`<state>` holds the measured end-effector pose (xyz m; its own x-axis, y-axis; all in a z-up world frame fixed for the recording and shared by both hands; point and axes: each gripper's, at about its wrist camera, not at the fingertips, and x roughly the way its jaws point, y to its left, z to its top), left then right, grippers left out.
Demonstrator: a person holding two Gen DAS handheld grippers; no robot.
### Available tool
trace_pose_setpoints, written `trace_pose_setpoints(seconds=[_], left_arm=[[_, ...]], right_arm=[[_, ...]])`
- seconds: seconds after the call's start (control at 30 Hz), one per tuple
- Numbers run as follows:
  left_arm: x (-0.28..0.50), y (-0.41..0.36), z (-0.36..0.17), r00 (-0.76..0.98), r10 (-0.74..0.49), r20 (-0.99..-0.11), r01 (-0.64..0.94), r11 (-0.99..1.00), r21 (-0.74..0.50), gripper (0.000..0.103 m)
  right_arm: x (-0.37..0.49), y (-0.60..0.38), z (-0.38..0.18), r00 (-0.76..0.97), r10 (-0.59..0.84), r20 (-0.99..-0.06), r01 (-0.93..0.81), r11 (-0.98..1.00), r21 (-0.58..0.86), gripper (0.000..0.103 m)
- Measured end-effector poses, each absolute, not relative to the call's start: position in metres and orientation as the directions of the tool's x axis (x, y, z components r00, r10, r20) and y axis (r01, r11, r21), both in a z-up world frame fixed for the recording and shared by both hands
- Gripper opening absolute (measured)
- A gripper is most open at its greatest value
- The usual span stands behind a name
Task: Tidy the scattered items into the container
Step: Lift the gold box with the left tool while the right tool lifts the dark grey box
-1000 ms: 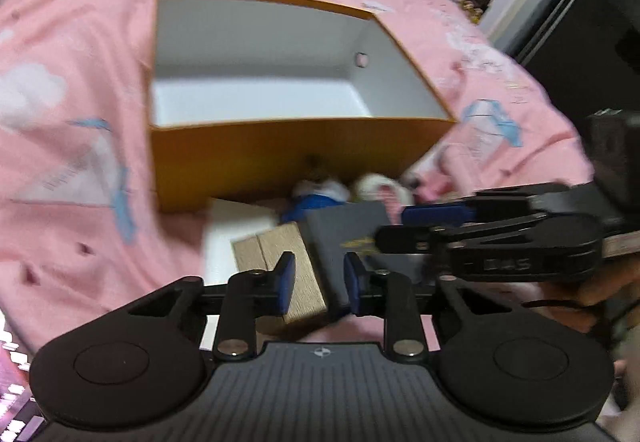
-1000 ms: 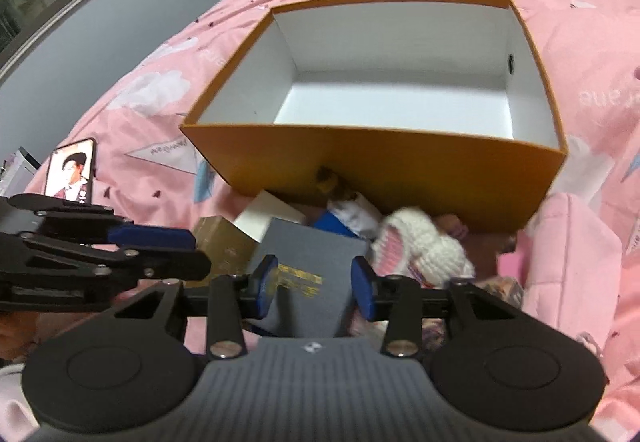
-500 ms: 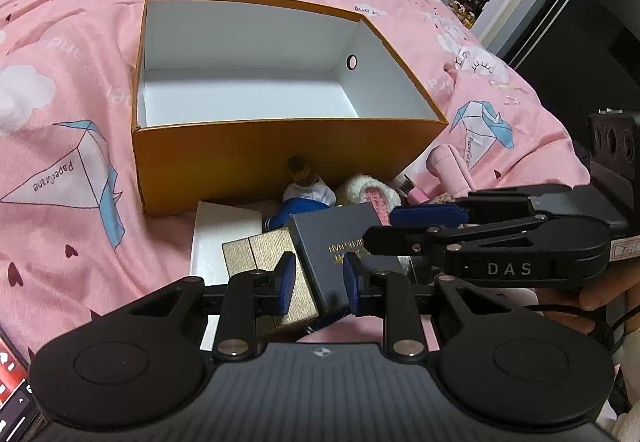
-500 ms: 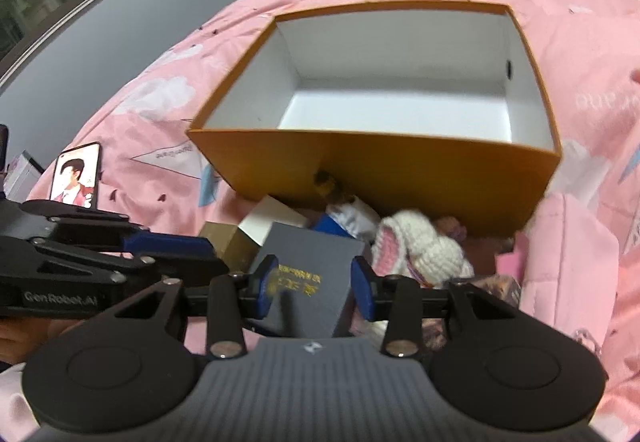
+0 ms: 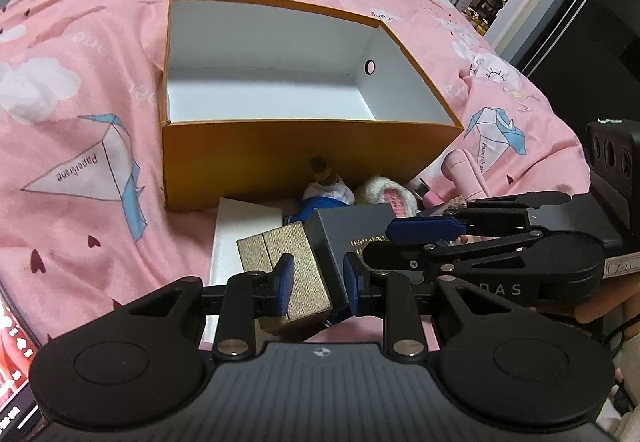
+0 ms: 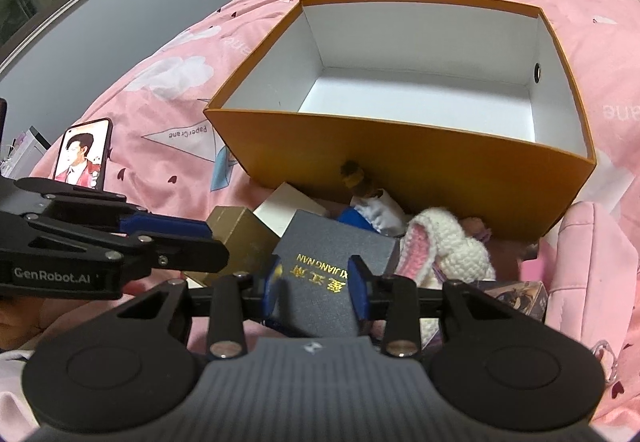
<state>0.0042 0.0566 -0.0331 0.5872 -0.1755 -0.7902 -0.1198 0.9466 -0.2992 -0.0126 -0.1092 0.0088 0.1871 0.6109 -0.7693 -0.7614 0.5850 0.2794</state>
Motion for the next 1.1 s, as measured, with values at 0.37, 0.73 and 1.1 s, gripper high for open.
trace_pose_setpoints(seconds=[0.37,0.73,1.1], left_arm=[[0.006,0.045,-0.034,0.587,-0.204,-0.784,-0.037,0.960,-0.278,0.030],[0.012,0.034,-0.034,0.592,-0.220,-0.775,-0.016,0.959,-0.284,0.030],[0.005,0.040,-0.025,0.612,0.053,-0.789,-0.222,0.969,-0.107,0.060]], right_arm=[[-0.010,-0.116,0.012,0.208,0.609,-0.765,-0.753,0.599,0.272,0.040],[-0.009,-0.118,0.007,0.219,0.589,-0.778,-0.750,0.612,0.252,0.041],[-0.009,-0.121,0.006,0.221,0.594,-0.773,-0.745,0.614,0.259,0.041]])
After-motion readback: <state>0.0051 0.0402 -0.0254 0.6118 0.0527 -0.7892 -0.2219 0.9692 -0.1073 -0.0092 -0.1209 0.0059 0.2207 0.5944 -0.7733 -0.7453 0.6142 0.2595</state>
